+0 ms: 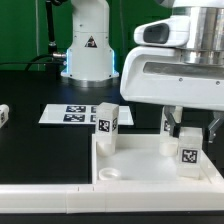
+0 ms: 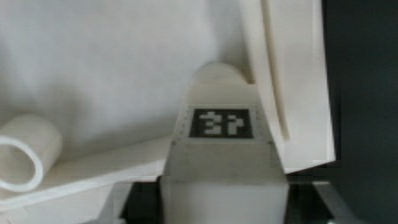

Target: Assemble square table

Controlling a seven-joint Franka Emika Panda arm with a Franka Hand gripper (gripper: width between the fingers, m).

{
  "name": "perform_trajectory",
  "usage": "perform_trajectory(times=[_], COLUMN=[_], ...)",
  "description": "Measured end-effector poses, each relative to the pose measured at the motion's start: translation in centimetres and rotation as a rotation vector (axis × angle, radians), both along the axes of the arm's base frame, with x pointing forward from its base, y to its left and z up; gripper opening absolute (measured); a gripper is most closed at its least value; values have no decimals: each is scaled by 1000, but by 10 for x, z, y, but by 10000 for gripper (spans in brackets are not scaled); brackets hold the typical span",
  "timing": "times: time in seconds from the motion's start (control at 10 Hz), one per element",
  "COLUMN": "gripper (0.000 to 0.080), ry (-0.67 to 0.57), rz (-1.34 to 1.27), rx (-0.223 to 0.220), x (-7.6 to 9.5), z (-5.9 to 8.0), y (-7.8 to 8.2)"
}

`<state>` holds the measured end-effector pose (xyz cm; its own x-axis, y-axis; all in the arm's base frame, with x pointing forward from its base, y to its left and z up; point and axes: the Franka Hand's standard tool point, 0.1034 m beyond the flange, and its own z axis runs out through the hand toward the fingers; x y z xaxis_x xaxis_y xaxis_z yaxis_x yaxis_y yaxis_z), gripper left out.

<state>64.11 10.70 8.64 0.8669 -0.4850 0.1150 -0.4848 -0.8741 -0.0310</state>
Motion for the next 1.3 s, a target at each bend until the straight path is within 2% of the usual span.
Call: perform_trajectory(times=[0.4, 0.6, 0.8, 0.9, 1.0, 1.1, 1.3], gripper=[290, 290, 290, 481, 481, 611, 646], ry=[0, -1, -2, -1, 9, 5, 3], rz=[-544, -725, -732, -698, -634, -541, -427], rx=[101, 122, 123, 118, 109, 98, 87], x=[-1, -2, -2, -2, -2, -1, 0], z=[-2, -2, -2, -2, -1, 0, 0], y=[1, 3, 3, 3, 4, 5, 6])
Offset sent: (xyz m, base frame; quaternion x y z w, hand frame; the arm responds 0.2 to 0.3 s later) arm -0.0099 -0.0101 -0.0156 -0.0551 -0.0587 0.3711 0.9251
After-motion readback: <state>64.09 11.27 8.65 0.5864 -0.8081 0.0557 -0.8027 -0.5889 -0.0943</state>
